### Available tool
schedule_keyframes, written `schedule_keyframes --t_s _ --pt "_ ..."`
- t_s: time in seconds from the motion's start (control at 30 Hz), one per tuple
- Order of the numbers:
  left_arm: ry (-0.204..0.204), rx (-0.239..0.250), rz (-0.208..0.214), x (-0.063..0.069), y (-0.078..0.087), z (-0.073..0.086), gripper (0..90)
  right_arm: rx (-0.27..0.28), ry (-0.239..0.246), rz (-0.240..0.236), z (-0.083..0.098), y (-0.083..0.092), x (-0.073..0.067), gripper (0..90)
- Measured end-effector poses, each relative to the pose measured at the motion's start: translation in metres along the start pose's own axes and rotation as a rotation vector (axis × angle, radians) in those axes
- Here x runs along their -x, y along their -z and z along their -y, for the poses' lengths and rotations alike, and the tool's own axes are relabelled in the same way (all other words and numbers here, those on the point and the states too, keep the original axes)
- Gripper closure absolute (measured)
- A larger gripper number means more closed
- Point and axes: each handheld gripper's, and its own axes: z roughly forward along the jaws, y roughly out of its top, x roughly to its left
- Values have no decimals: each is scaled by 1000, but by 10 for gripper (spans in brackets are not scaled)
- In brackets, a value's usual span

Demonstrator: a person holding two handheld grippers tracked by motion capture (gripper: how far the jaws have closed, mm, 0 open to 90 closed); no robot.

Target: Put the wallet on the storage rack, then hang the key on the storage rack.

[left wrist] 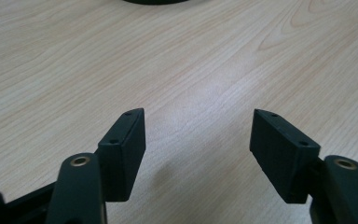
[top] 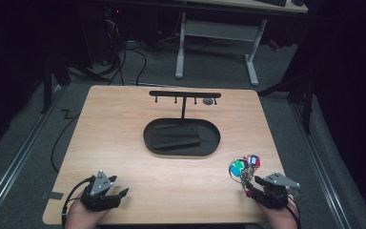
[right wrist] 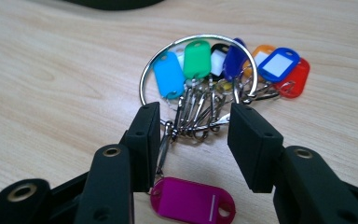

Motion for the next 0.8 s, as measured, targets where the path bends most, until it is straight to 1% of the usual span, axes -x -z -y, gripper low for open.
schedule_keyframes --t_s 0.03,0.07,0.17,0.2,0.23,0.3,0.33,0.37,0.43,0.47,0.5,0.53,0.57,0.6,0.63,0.67,0.77,0.8 --pt "3 3 -1 0 0 0 358 -34 7 6 -5 0 -3 535" --pt "8 7 -3 -2 2 0 355 -52 13 8 -8 -1 -3 532" --pt "17 16 -11 -5 4 0 350 -129 57 14 -20 -3 -7 508" --pt "17 16 -11 -5 4 0 351 -129 57 14 -20 -3 -7 508" --pt "38 15 -11 -8 4 -1 351 -181 56 -2 -28 -6 -7 484" --pt "39 20 -14 -9 4 -1 349 -220 58 -10 -34 -9 -5 480" --pt "37 21 -17 -9 5 -1 349 -220 58 -10 -34 -9 -5 480" --pt "39 29 -19 -9 5 -1 349 -253 61 -15 -40 -12 -4 469" --pt "42 32 -10 -10 5 0 348 -278 62 -21 -47 -15 -4 462" --pt "42 32 -10 -10 5 0 348 -278 62 -21 -47 -15 -4 462" --pt "38 33 -1 -10 4 1 348 -308 69 -39 -53 -17 -4 446" --pt "38 33 -1 -10 4 1 348 -322 82 -40 -57 -18 -5 443" --pt "39 33 2 -10 3 1 348 -331 96 -37 -60 -18 -6 440" --pt "39 33 2 -10 3 1 348 -331 96 -37 -60 -18 -6 440" --pt "49 39 3 -10 4 1 348 -342 113 -36 -67 -17 -6 434" --pt "49 39 3 -10 4 1 347 -342 113 -36 -67 -17 -6 434" --pt "50 47 -4 -10 4 0 345 -359 134 -31 -76 -18 -4 426" --pt "64 46 -2 -11 2 1 344 -371 143 -25 -81 -19 -2 423"
